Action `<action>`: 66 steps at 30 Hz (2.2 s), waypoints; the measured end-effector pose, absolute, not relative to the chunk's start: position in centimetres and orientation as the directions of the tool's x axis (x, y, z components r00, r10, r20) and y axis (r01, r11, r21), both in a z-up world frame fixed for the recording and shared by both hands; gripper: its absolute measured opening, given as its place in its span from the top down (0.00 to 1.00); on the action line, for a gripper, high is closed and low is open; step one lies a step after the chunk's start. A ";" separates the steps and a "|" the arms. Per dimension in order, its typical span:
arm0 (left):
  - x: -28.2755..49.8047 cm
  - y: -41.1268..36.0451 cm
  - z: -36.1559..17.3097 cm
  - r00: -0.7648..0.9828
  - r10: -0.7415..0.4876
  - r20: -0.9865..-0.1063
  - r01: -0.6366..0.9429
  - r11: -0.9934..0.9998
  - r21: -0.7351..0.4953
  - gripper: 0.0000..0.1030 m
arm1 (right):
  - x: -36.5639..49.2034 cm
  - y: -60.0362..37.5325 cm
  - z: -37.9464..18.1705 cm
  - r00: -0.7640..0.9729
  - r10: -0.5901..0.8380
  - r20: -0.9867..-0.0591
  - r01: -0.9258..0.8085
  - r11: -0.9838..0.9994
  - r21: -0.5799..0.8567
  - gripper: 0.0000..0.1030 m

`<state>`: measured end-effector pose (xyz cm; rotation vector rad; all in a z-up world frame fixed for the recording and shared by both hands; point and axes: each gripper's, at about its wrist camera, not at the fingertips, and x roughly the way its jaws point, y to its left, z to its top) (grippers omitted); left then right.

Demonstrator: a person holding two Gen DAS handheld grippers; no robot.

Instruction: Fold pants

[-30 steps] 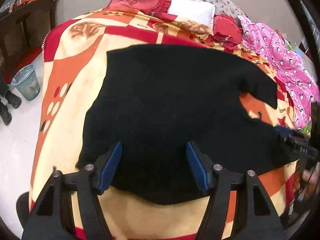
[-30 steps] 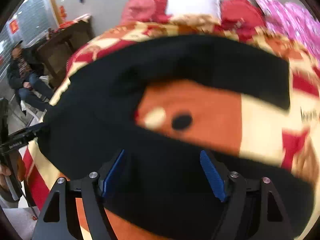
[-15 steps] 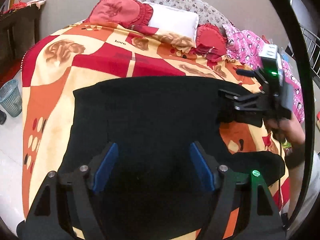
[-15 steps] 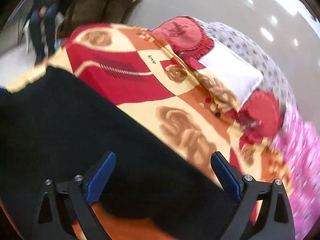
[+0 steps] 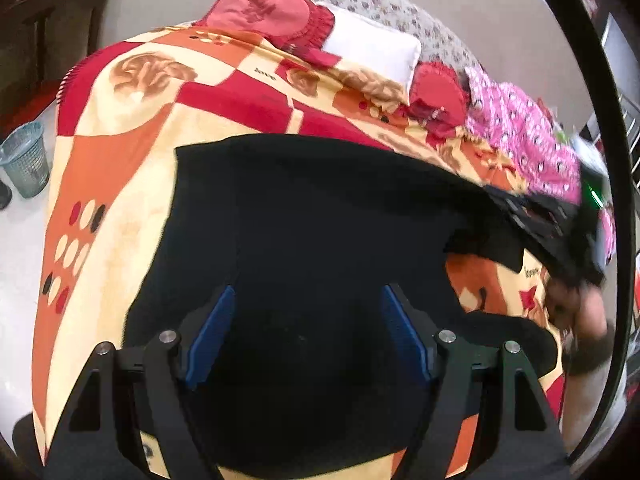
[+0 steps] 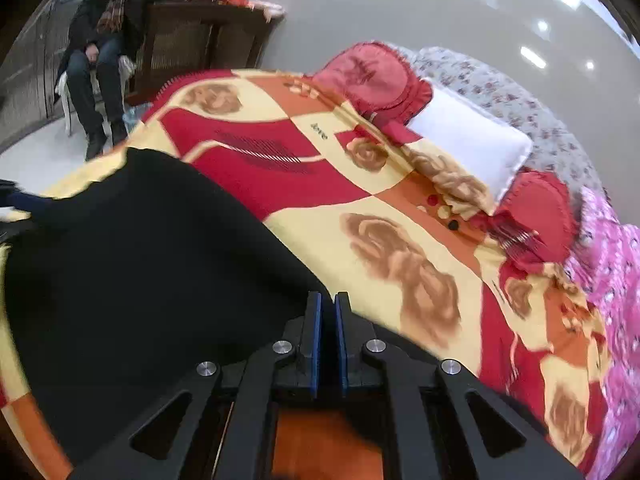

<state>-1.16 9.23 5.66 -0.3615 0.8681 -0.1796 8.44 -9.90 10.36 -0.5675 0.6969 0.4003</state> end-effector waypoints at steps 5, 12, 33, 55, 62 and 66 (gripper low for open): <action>-2.9 10.1 6.0 0.644 -0.311 -0.699 -0.011 0.910 -0.415 0.28 | 1.0 -12.3 12.2 0.704 0.233 -0.670 -0.517 0.816 -0.259 1.00; -3.7 10.6 5.8 0.644 -0.309 -0.700 -0.038 0.901 -0.433 0.26 | -1.2 -12.7 12.0 0.776 0.136 -0.615 -0.440 0.816 -0.375 0.19; -0.2 9.7 4.0 0.624 -0.238 -0.745 -0.060 0.935 -0.349 0.26 | 13.9 -7.4 7.2 0.640 0.136 -0.756 -0.584 0.726 -0.364 0.93; -6.8 13.1 3.5 0.656 -0.271 -0.704 -0.167 0.858 -0.485 0.16 | -9.8 -18.4 5.0 0.581 0.373 -0.724 -0.408 0.902 0.138 0.58; -5.9 11.4 2.2 0.648 -0.263 -0.715 -0.171 0.864 -0.473 0.09 | -9.6 -28.2 6.5 0.715 0.221 -0.663 -0.062 0.965 0.255 0.26; -5.3 10.5 2.2 0.672 -0.234 -0.703 -0.187 0.865 -0.466 0.00 | -8.2 -33.9 4.7 0.727 0.215 -0.652 0.123 0.894 0.431 0.25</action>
